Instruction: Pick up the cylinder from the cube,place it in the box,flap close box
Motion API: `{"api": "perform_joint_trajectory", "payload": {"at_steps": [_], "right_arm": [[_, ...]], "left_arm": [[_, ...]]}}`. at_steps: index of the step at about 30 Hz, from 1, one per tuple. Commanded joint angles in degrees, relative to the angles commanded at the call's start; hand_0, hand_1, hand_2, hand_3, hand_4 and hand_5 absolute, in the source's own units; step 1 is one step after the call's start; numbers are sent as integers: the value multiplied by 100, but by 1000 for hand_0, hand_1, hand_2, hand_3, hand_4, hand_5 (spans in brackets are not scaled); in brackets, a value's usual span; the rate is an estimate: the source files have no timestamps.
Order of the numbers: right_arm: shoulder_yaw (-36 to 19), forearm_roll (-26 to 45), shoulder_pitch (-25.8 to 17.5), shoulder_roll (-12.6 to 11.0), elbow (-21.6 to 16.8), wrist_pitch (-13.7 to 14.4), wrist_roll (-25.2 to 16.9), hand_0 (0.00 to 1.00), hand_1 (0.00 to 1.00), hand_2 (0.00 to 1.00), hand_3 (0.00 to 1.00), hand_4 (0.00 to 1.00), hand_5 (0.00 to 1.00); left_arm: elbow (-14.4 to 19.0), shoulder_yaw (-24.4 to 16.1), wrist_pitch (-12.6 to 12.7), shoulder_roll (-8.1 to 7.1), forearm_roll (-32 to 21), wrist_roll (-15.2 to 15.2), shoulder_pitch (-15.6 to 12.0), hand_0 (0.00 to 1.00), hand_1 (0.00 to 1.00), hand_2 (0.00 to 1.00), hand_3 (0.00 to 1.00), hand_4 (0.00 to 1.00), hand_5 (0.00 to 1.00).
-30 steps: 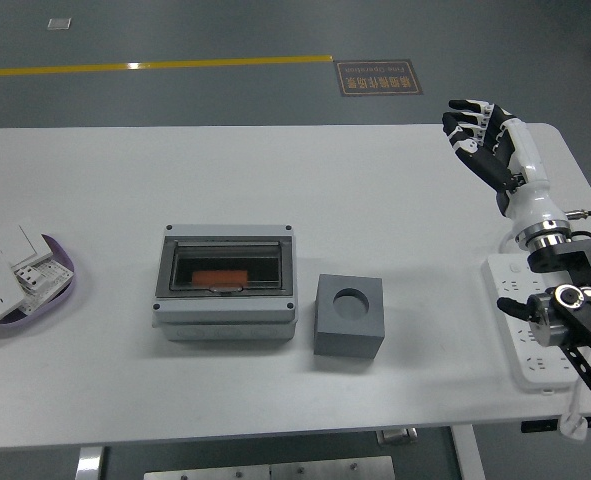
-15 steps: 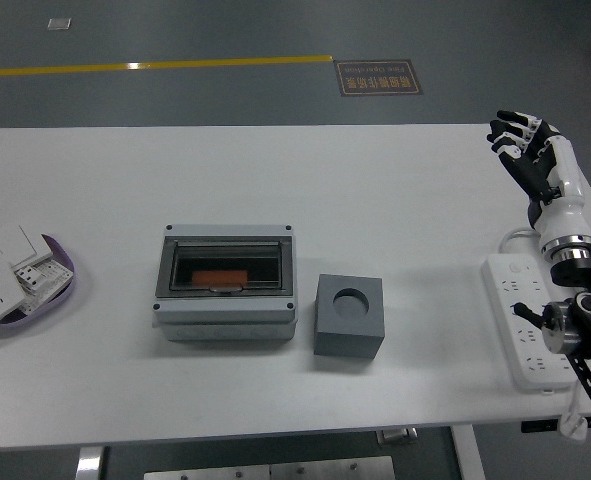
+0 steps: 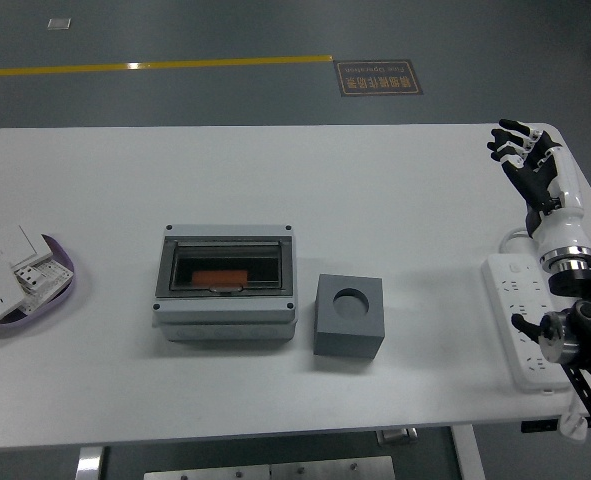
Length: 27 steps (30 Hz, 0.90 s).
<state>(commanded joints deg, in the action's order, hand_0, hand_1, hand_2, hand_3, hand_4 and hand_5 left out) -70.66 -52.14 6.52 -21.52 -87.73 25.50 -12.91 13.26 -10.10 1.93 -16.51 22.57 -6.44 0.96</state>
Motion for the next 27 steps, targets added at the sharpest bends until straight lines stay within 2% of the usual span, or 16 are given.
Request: {"api": "perform_joint_trajectory", "payload": {"at_steps": [27], "right_arm": [[-52,177,-37,-2,66,130,-230,713,648,643,659,744,377]], "left_arm": [[-10,-194,-12,99,61,14,19,601,627,617,640,694,212]]}}
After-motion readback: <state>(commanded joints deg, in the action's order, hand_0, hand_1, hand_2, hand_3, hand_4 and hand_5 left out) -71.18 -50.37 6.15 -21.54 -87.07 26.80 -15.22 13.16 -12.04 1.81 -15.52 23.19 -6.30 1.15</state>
